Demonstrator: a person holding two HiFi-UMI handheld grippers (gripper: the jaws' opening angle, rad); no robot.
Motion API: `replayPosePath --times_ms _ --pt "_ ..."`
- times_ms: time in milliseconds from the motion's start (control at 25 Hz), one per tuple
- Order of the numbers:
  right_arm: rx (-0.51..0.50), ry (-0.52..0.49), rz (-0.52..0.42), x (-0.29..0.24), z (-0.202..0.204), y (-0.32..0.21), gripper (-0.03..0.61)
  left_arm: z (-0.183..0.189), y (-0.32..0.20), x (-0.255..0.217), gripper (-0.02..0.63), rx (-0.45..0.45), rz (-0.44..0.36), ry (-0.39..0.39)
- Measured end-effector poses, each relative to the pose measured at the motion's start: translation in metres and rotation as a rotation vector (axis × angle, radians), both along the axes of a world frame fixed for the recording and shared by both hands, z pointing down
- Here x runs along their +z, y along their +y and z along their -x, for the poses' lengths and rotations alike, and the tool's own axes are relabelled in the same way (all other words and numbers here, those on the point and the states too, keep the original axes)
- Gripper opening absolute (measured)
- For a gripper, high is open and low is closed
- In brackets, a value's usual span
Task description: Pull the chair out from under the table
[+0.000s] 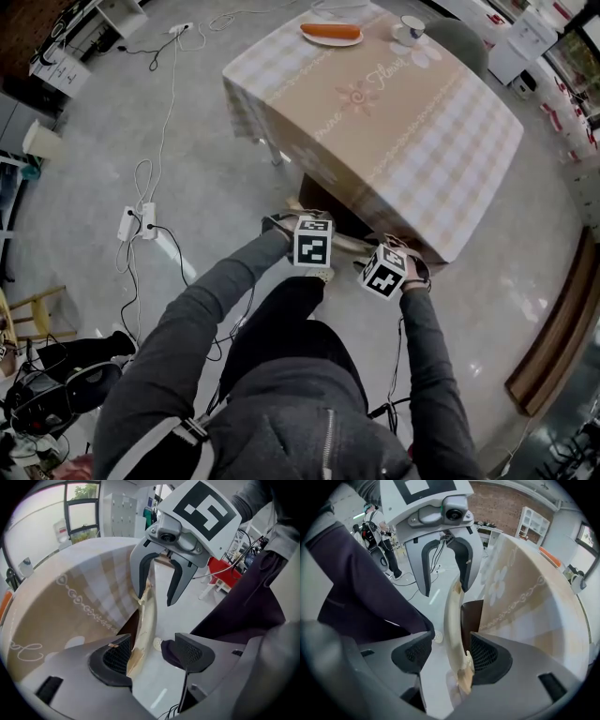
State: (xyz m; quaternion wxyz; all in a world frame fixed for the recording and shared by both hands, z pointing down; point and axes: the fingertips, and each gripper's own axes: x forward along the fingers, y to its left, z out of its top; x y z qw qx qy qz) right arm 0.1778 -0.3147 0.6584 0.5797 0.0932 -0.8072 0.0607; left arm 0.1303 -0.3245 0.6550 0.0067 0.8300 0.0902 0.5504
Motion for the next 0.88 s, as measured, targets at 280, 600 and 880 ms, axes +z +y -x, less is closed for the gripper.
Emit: replayPosePath --times_ms 280,600,880 --pt "-0.044 0.049 0.029 0.023 -0.008 0.001 0.215 0.004 -0.002 0.026 0.298 0.112 -0.031 -0.097" --pt "-0.084 0.075 0.039 0.042 -0.007 -0.003 0.215 -0.004 -0.003 0.051 0.298 0.149 -0.038 -0.135" --pt "-0.097 0.088 0.017 0.054 -0.014 -0.007 0.215 -0.007 -0.009 0.062 0.217 0.166 -0.079 -0.137"
